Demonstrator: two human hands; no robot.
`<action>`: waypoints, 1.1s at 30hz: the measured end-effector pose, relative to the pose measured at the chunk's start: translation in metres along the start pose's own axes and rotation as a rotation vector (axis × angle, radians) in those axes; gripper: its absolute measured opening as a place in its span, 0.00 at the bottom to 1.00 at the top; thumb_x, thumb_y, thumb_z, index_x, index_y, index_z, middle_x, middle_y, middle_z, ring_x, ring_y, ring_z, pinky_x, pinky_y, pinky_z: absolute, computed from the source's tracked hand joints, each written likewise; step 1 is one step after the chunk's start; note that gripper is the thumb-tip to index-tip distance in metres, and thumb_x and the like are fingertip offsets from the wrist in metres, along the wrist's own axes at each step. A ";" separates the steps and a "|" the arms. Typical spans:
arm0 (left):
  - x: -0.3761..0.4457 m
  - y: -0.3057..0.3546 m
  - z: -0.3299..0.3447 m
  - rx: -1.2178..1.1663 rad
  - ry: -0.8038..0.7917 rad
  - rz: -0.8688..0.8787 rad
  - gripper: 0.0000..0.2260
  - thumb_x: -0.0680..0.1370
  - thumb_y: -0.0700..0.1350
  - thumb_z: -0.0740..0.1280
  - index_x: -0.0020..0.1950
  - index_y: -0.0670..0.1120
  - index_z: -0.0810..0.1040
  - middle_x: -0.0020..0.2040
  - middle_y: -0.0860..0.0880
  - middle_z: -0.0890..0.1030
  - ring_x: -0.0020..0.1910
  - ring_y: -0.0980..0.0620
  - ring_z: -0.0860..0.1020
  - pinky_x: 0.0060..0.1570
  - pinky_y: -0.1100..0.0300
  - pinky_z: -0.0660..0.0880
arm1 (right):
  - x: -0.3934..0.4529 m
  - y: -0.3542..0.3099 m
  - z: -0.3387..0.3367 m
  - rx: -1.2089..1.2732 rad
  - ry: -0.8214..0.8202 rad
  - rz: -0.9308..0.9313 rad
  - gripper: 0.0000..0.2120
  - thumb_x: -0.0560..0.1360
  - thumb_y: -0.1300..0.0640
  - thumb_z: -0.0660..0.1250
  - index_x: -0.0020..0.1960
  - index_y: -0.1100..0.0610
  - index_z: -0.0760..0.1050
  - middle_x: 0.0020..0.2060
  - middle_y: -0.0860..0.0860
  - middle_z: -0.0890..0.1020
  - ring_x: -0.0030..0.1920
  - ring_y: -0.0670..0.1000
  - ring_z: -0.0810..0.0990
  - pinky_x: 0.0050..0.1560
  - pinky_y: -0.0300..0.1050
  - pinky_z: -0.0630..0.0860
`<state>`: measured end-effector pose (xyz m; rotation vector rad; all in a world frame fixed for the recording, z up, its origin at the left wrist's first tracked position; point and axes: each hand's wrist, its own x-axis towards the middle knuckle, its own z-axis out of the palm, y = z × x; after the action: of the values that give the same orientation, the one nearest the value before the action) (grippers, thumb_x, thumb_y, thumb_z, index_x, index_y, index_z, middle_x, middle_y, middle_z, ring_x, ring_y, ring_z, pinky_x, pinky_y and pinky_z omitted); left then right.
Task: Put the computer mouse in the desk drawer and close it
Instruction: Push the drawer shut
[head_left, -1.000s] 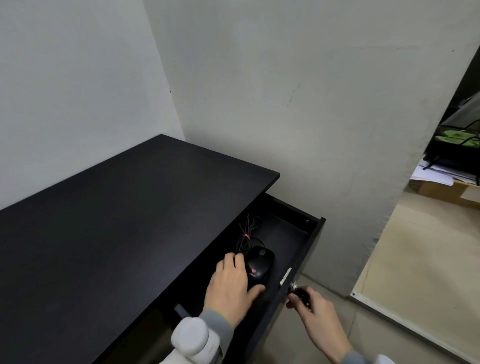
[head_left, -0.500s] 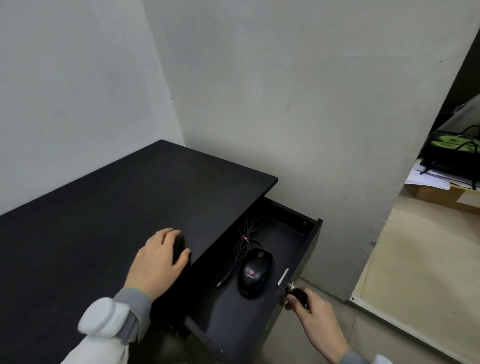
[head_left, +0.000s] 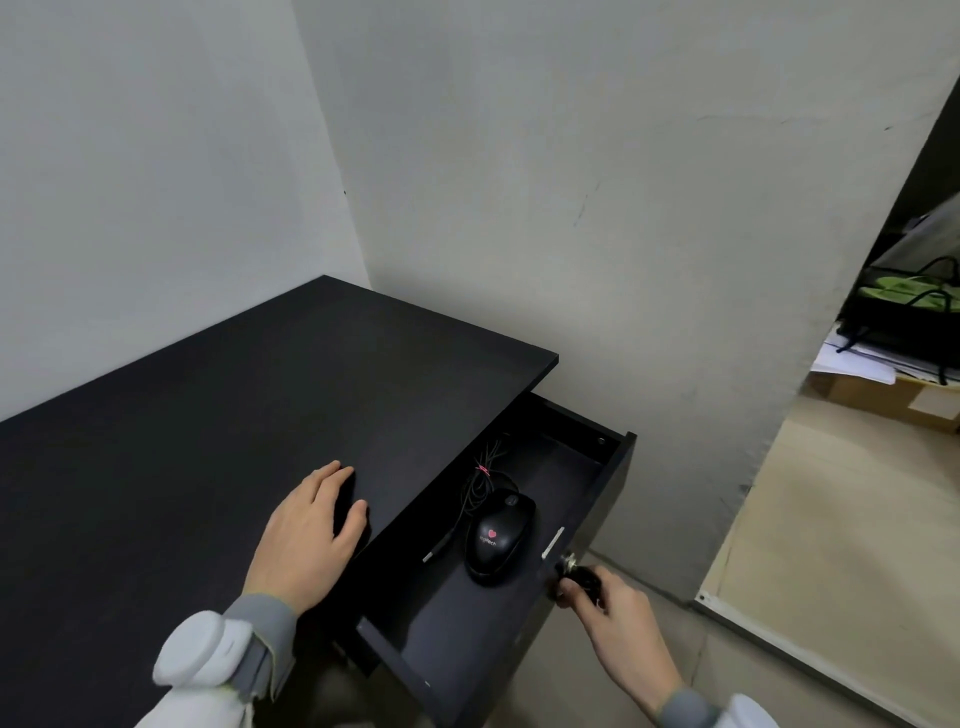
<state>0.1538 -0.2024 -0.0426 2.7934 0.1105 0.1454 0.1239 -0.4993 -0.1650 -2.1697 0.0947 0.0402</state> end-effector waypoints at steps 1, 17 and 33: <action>0.000 0.000 0.000 0.000 -0.002 0.000 0.22 0.79 0.52 0.56 0.73 0.48 0.62 0.75 0.51 0.62 0.74 0.50 0.60 0.73 0.53 0.59 | 0.002 -0.003 0.002 0.004 0.004 -0.005 0.07 0.75 0.51 0.67 0.43 0.53 0.79 0.38 0.52 0.83 0.37 0.47 0.76 0.39 0.30 0.69; -0.002 0.001 -0.001 -0.037 0.024 -0.014 0.22 0.79 0.52 0.57 0.73 0.49 0.63 0.75 0.53 0.63 0.74 0.51 0.60 0.73 0.54 0.58 | 0.036 -0.046 0.039 0.058 -0.014 -0.012 0.10 0.76 0.49 0.64 0.47 0.55 0.79 0.41 0.54 0.84 0.43 0.54 0.80 0.45 0.51 0.75; -0.002 0.000 0.001 -0.053 0.040 -0.016 0.22 0.79 0.53 0.57 0.72 0.49 0.64 0.74 0.53 0.63 0.74 0.52 0.61 0.72 0.55 0.58 | 0.058 -0.082 0.069 0.097 -0.006 0.043 0.09 0.76 0.49 0.64 0.40 0.52 0.72 0.36 0.55 0.80 0.41 0.58 0.79 0.38 0.47 0.69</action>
<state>0.1520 -0.2030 -0.0435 2.7371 0.1364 0.1981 0.1886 -0.3998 -0.1405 -2.0700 0.1372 0.0657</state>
